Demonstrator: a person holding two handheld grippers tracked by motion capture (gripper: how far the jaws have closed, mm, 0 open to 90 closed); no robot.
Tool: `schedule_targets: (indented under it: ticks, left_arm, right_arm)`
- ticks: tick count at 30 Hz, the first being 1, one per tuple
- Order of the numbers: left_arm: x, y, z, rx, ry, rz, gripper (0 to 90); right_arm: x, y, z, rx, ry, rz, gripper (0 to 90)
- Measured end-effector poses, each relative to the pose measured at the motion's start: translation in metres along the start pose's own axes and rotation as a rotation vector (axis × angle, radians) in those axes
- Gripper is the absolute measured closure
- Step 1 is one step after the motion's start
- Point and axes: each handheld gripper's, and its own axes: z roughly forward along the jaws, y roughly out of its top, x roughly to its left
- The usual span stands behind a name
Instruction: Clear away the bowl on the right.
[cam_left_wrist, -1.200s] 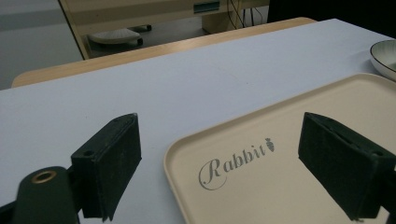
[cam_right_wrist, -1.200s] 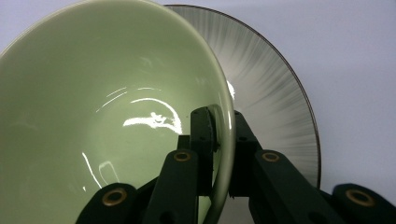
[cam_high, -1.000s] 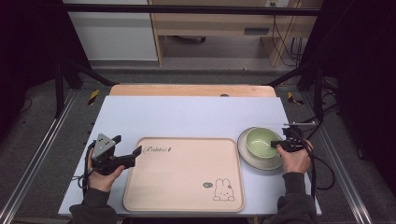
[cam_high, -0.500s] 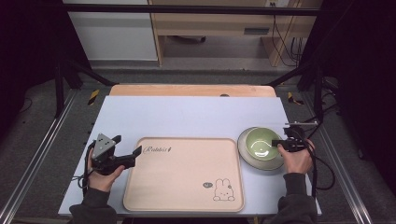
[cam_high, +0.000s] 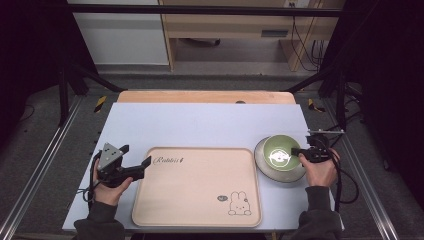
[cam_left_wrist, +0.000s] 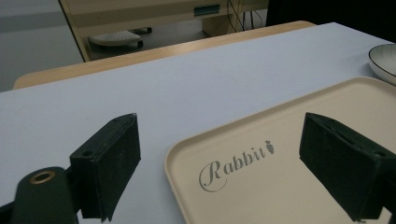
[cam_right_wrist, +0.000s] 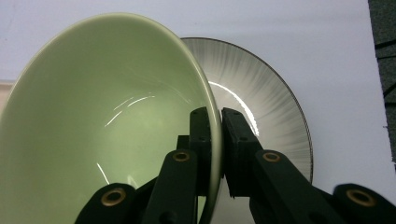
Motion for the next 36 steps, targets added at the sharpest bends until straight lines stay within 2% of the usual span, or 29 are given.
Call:
schedule_targets:
  ticks: [2,11,17,24,26,36]
  left_arm:
    - [0.0,0.0,0.0,-0.001,0.0,-0.001,12.0]
    - [0.001,0.0,0.0,-0.001,0.0,-0.005,11.6]
    - [0.002,0.001,-0.001,-0.007,0.0,-0.009,11.5]
    - [0.002,0.001,0.0,-0.002,-0.002,-0.005,11.5]
    - [0.001,0.001,0.0,-0.002,-0.001,-0.004,11.4]
    - [0.001,0.001,-0.001,-0.011,-0.001,-0.009,11.4]
  right_arm:
    - [0.0,0.0,-0.002,-0.011,-0.003,-0.015,83.6]
    - [0.007,0.002,-0.009,-0.027,0.016,-0.019,83.6]
    - [0.015,0.003,-0.018,-0.053,0.033,-0.052,83.5]
    - [0.023,0.004,-0.026,-0.069,0.057,-0.062,83.6]
    - [0.024,0.005,-0.027,-0.076,0.063,-0.087,83.5]
    - [0.043,0.007,-0.032,-0.082,0.09,-0.132,83.5]
